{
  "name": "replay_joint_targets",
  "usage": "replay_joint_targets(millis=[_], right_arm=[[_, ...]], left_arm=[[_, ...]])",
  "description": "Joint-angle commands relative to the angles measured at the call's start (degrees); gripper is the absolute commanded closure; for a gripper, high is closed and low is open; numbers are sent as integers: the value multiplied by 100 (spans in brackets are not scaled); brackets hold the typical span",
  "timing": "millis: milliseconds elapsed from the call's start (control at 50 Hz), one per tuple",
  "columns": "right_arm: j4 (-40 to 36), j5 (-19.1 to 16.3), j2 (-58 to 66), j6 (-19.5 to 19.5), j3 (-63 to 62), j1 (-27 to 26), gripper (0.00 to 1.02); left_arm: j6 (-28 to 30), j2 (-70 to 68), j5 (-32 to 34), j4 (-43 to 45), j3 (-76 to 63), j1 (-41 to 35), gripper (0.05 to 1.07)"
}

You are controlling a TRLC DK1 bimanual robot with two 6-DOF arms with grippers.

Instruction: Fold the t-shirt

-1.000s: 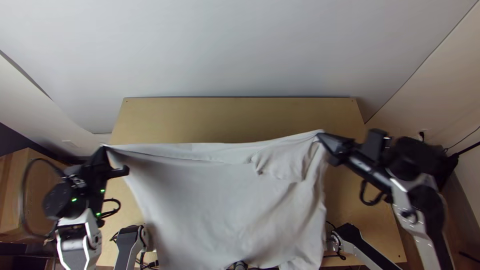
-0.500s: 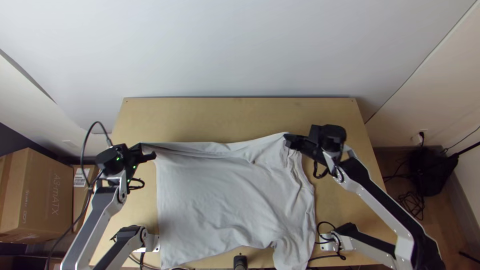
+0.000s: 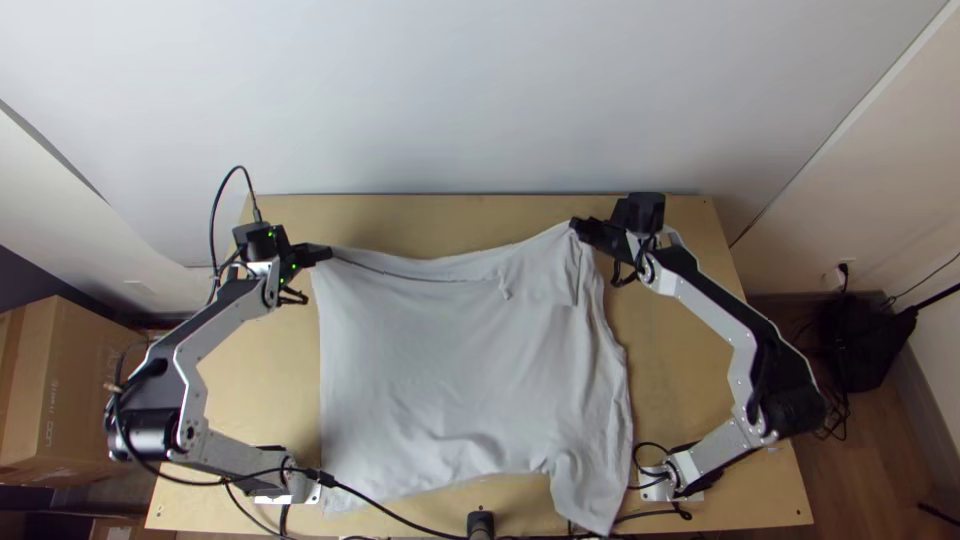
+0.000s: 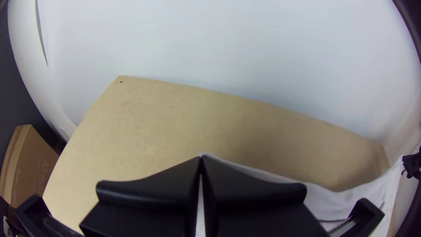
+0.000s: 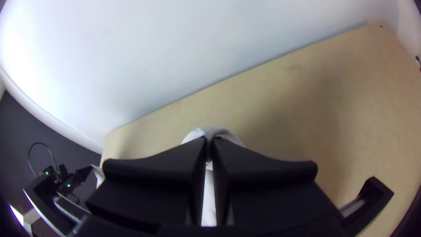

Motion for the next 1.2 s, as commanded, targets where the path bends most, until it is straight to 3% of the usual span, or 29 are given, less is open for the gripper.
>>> replay_joint_targets(millis=[0,140,300,340,360,400,500,560,660,880,1020,1180], right_arm=[[77,139,675,290,759,-130,100],[-161,271,1466,325,1673,-183,100],[-627,280,2134,334,2604,-262,100],[-706,333,2213,343,2789,-297,93],[-776,333,2230,334,2868,-323,82],[-943,324,2257,316,3026,-367,58],[-1462,306,2186,-9,3360,-455,15],[-1532,271,2037,-44,3387,-569,9],[-1585,271,1703,-106,3307,-736,4],[-2692,271,472,-97,2701,-1035,4],[-3061,262,-960,-905,1444,-1158,4],[-4406,254,-2094,-1890,530,-1422,6]], left_arm=[[-107,524,36,-131,737,-25,105],[-116,1342,123,-518,1862,-25,105],[-467,2423,141,-1643,3611,-60,105],[-564,2519,132,-1669,3848,-60,105],[-599,2554,123,-1678,3945,-60,104],[-678,2572,132,-1774,4129,-60,92],[-933,2563,203,-2381,4578,-60,38],[-959,2572,317,-2856,4850,-60,11],[-977,2484,449,-3330,5079,-51,10],[-1003,1649,853,-4112,4982,46,11],[-845,524,967,-4183,4085,37,11],[-827,-838,1477,-4288,2996,37,11]])
